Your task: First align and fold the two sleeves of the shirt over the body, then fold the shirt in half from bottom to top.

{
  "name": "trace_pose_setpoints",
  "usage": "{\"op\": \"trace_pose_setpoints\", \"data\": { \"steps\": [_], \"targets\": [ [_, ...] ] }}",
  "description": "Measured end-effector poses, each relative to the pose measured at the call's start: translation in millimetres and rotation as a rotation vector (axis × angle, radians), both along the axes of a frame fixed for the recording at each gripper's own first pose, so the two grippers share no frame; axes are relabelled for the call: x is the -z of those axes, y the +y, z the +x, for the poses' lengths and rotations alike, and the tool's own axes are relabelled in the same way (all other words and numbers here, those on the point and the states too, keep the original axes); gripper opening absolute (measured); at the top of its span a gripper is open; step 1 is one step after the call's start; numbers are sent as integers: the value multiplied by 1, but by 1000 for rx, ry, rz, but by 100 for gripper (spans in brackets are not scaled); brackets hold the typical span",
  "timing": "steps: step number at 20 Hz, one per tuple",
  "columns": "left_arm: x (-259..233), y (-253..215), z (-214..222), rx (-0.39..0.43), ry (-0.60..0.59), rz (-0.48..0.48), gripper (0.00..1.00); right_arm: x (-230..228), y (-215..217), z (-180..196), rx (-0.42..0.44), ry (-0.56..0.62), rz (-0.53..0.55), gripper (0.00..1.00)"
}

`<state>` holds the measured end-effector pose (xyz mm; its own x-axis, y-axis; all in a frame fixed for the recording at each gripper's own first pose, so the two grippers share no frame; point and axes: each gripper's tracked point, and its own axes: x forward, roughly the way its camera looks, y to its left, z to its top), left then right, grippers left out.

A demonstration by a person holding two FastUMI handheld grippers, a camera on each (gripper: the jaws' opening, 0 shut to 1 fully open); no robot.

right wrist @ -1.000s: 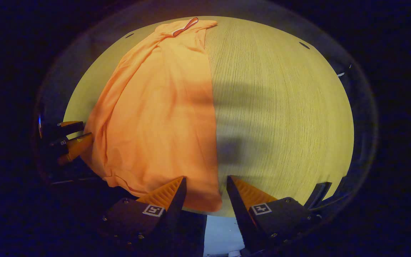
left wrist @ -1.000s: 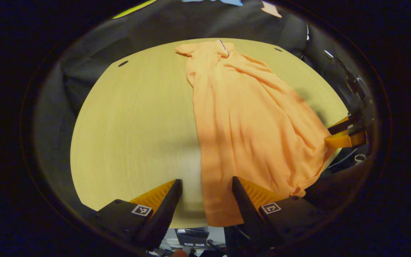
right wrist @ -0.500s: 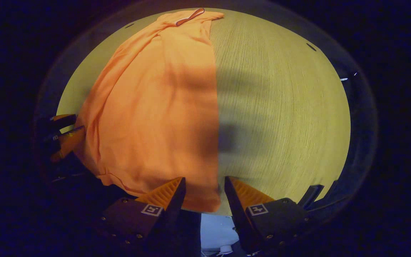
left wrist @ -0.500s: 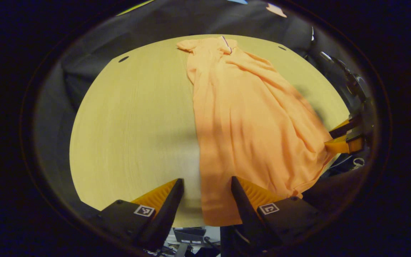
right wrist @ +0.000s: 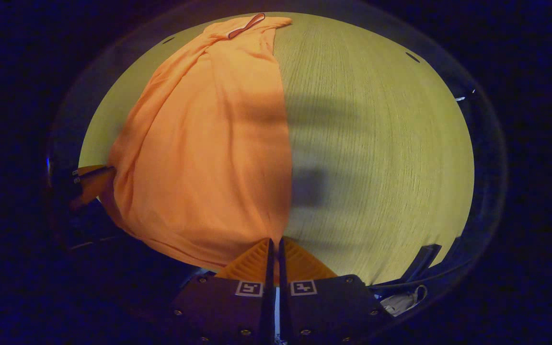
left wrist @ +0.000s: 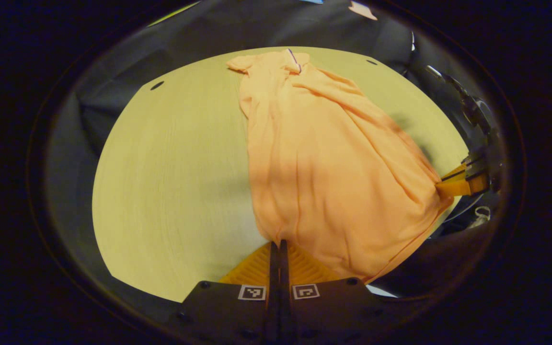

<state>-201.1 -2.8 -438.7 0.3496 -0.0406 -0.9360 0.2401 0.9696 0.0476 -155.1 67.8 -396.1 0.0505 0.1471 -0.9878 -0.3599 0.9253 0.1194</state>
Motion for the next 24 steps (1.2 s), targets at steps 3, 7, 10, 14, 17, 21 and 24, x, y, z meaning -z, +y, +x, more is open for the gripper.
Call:
{"op": "trace_pose_setpoints", "data": {
  "steps": [3, 7, 10, 14, 17, 21, 24],
  "targets": [
    [-1, 1, -1, -4, 5, -2, 6, -1, 2, 1, -29, -15, 4, 0],
    [-4, 5, 2, -15, -9, 18, 6, -4, 1, 2, -8, -14, 16, 0],
    [-16, 9, 19, -36, -58, 12, 10, -16, 4, 12, 26, -42, 51, 0],
    [-37, 19, 57, -56, -131, 20, 10, -35, 15, 35, 58, -82, 101, 0],
    [-50, 20, 85, -80, -163, -11, 6, -47, 28, 59, 73, -115, 137, 0],
    [-64, 27, 127, -110, -212, -32, 6, -72, 45, 99, 93, -177, 192, 0],
    [-73, 28, 168, -129, -253, -52, 6, -86, 60, 139, 110, -222, 232, 0]
  ]
}}
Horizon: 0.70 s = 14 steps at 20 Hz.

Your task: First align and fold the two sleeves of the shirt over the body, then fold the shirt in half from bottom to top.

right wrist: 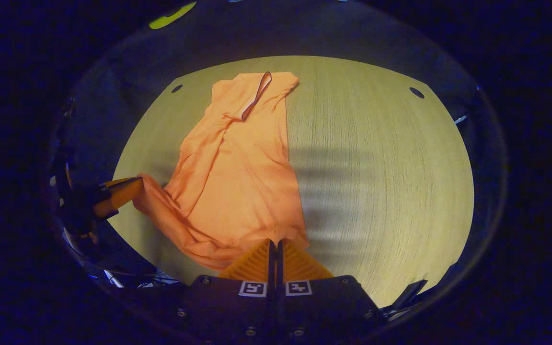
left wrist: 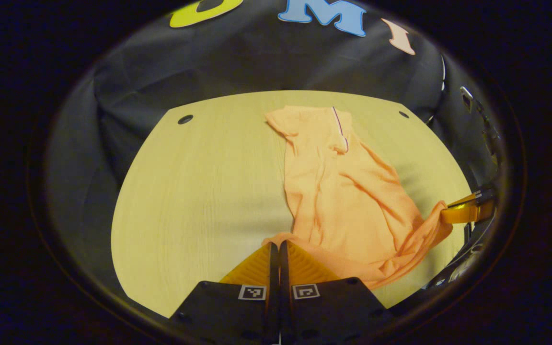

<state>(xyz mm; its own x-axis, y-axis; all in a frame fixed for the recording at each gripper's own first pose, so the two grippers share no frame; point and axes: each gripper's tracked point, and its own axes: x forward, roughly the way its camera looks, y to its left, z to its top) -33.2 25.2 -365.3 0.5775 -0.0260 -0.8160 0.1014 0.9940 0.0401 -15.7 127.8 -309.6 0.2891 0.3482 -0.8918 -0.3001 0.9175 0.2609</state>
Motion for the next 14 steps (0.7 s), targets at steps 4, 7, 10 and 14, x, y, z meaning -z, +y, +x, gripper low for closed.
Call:
{"op": "trace_pose_setpoints", "data": {
  "steps": [4, 7, 10, 14],
  "targets": [
    [-18, 2, 68, -33, -71, -30, 11, -19, 14, 62, 38, -61, 43, 0],
    [-29, 8, 124, -40, -126, -30, 11, -31, 22, 114, 73, -107, 70, 0],
    [-37, 10, 179, -38, -175, -33, 6, -42, 28, 171, 128, -162, 91, 0],
    [-52, 15, 253, -71, -246, -65, 6, -73, 28, 252, 221, -273, 123, 0]
  ]
}}
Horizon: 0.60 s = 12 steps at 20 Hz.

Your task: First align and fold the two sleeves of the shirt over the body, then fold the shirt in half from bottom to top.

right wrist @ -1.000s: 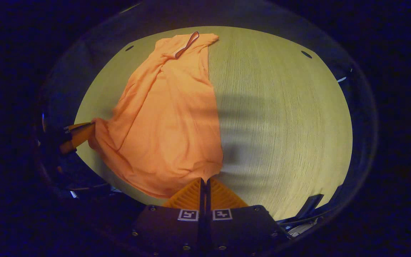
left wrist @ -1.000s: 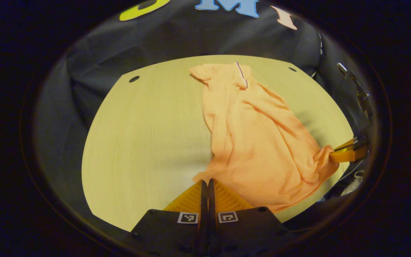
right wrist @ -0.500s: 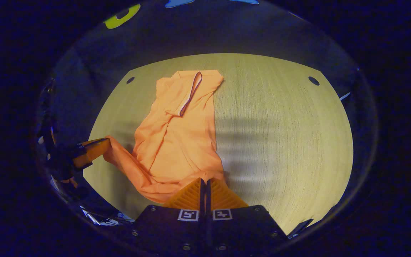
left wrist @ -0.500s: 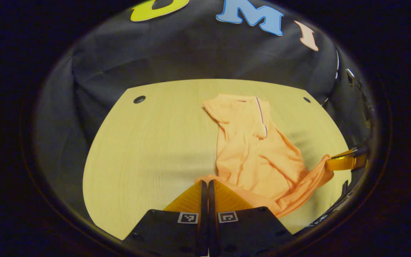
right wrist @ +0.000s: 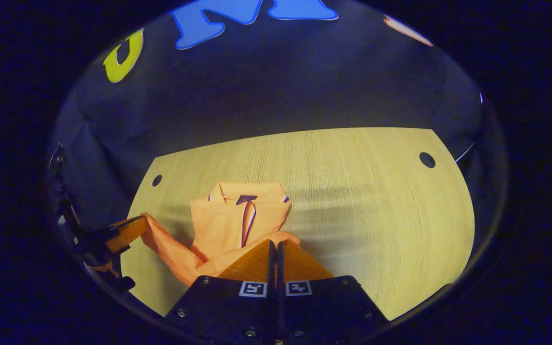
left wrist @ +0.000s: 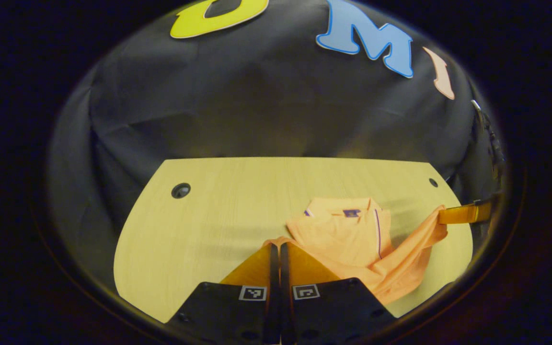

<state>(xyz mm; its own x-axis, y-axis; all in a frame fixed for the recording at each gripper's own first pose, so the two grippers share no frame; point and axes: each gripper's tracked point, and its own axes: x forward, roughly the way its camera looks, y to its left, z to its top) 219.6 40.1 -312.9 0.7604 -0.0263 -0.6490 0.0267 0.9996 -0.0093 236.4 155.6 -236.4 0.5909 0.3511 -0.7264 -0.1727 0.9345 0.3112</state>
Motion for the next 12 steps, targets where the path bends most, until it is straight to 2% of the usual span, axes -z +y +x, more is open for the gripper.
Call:
{"op": "trace_pose_setpoints", "data": {
  "steps": [6, 9, 12],
  "targets": [
    [-1, 3, 74, -27, -59, -36, 6, -14, 2, 88, 127, -97, 50, 0],
    [11, 17, 104, -90, -85, -71, 6, -9, -1, 125, 190, -131, 47, 0],
    [35, 29, 123, -103, -86, -55, 5, 14, -4, 140, 218, -111, 41, 0]
  ]
}}
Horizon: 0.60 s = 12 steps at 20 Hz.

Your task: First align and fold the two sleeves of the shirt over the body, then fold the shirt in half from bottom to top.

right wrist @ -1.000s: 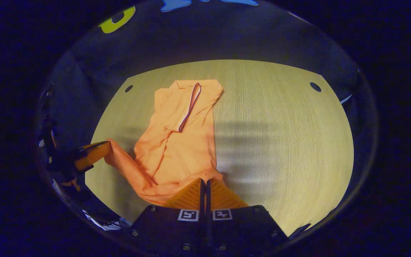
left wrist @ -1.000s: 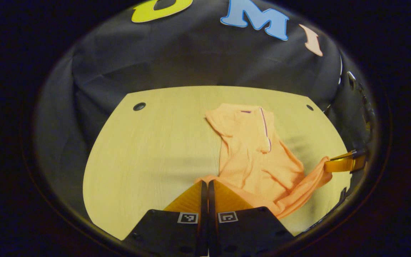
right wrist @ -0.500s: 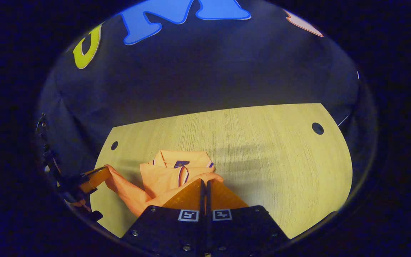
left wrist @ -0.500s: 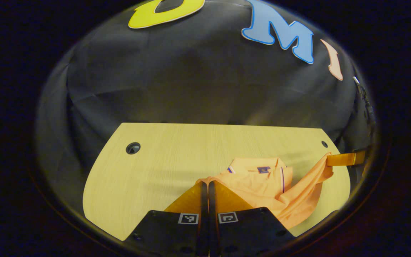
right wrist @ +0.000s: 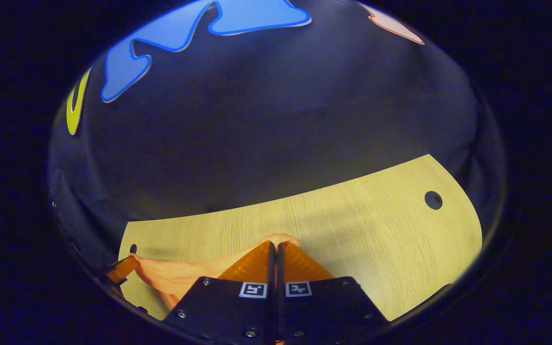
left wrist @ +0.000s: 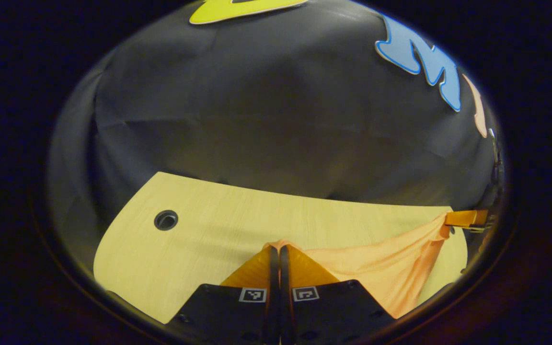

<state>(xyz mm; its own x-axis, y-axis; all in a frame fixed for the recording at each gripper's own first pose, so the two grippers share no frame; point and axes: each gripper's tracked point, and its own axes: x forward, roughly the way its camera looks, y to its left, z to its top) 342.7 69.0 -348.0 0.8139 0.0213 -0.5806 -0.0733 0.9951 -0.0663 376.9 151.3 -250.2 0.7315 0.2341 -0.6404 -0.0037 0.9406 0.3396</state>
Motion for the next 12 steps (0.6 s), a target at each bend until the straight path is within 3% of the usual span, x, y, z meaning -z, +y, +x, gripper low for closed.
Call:
{"op": "trace_pose_setpoints", "data": {
  "steps": [5, 7, 8, 12],
  "targets": [
    [59, 10, 18, 13, 56, 35, 5, 58, 11, 10, -30, 59, -63, 0],
    [69, 9, 20, 11, 69, 53, 10, 64, 14, 6, -44, 73, -82, 0],
    [70, 7, 20, 7, 70, 60, 5, 69, 15, 5, -49, 82, -89, 0],
    [75, 4, 20, 21, 77, 82, 6, 76, 18, 4, -59, 76, -98, 0]
  ]
}}
